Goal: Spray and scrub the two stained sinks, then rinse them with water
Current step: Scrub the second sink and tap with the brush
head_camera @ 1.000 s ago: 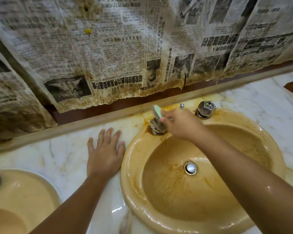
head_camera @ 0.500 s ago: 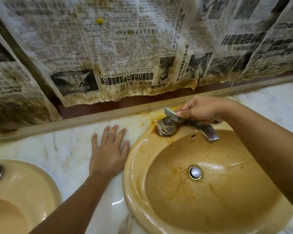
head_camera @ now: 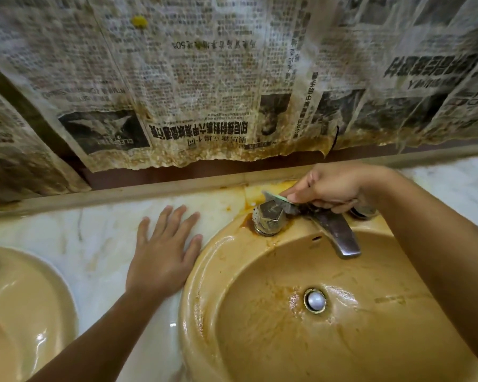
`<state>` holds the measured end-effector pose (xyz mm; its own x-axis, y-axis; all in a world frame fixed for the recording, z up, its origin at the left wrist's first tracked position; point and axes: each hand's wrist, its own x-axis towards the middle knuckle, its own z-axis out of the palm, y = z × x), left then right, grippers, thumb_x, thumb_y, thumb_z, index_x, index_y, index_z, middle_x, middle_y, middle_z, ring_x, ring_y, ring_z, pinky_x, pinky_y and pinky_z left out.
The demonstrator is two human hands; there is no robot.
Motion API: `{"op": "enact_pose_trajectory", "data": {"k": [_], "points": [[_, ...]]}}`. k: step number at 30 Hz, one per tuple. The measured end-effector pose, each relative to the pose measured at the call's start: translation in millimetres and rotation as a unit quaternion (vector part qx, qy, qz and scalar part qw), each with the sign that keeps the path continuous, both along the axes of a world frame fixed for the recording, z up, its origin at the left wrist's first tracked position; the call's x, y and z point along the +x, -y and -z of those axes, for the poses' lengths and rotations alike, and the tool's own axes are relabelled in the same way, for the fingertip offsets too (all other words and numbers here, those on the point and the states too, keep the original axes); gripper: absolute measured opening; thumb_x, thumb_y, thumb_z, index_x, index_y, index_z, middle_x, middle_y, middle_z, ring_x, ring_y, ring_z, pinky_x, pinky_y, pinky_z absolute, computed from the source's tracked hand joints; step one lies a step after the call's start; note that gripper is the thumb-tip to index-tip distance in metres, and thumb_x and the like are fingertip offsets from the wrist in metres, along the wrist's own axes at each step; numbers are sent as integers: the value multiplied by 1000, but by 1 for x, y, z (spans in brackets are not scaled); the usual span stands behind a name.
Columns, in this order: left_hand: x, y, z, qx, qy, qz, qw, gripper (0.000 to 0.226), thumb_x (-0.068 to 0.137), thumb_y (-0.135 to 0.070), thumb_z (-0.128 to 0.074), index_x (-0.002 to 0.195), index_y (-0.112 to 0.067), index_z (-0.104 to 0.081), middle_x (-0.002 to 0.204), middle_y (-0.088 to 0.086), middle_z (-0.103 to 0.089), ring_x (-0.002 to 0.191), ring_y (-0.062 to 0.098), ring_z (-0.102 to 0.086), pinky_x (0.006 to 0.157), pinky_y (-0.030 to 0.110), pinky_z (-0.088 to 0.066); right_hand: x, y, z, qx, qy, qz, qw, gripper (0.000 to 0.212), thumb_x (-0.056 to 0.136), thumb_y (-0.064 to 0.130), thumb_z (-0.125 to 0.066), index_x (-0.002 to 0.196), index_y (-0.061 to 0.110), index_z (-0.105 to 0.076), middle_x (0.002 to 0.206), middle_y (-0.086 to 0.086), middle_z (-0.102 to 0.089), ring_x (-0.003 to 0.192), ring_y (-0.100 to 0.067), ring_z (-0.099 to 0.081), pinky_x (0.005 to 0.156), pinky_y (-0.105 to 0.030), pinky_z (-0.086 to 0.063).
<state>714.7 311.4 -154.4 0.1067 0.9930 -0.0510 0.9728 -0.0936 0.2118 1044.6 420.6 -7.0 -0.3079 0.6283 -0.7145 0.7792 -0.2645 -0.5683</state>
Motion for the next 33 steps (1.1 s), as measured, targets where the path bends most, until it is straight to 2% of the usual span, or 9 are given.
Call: {"op": "enact_pose_trajectory", "data": {"k": [5,9,13,16,20,24,29,33], "points": [[2,0,-2,5,3,-3,1000,63,103,-63,-7,160,-42,-21,170,-15,-11,156,5,9,127,49,3,14,-3,6,-47,-68,17,996,27,102,25,-61,126,28,-73,54,3,-35,36,-8,-20,32,-16,-16],[1,1,0,9,0,-2,1000,59,105,-61,-12,160,-42,-23,169,-15,-15,156,5,6,127,50,1,7,-6,3,-24,-35,-10,999,24,103,25,-62,123,28,-74,54,3,-39,39,-9,-24,33,-20,-18],[1,0,0,12,-1,-4,1000,59,105,-61,-12,160,-42,-23,169,-16,-15,156,4,6,127,49,1,9,2,8,-26,-35,10,999,23,103,26,-62,121,28,-75,54,4,-36,42,-10,-22,36,-20,-16],[1,1,1,14,-2,-1,1000,60,104,-62,-10,160,-42,-22,169,-16,-14,156,3,6,127,50,1,3,7,12,18,4,6,1000,19,103,26,-63,114,26,-78,54,3,-36,45,-12,-23,39,-20,-18],[1,0,0,13,4,-4,1000,60,104,-62,-11,160,-42,-21,169,-16,-14,156,3,7,127,49,3,11,8,7,13,1,4,1000,20,102,25,-65,118,26,-76,52,3,-36,41,-12,-24,37,-19,-19],[0,0,2,16,0,-2,1000,58,105,-60,-12,160,-43,-20,169,-16,-14,156,4,8,126,48,5,6,-6,-3,14,-16,-28,999,24,99,30,-67,122,32,-75,52,4,-37,45,-14,-23,42,-24,-18],[-1,1,3,14,4,-1,1000,59,105,-61,-11,160,-42,-20,169,-16,-13,156,4,8,126,48,5,-12,-30,-18,-27,11,-84,996,26,99,25,-66,124,27,-74,54,0,-38,40,-12,-21,34,-18,-20],[-1,0,2,12,1,-2,1000,60,105,-61,-10,161,-42,-18,170,-16,-12,156,4,9,126,48,6,-23,-11,-21,-71,31,-170,982,22,94,41,-70,112,31,-80,62,-3,-51,42,-13,-30,37,-21,-22]]}}
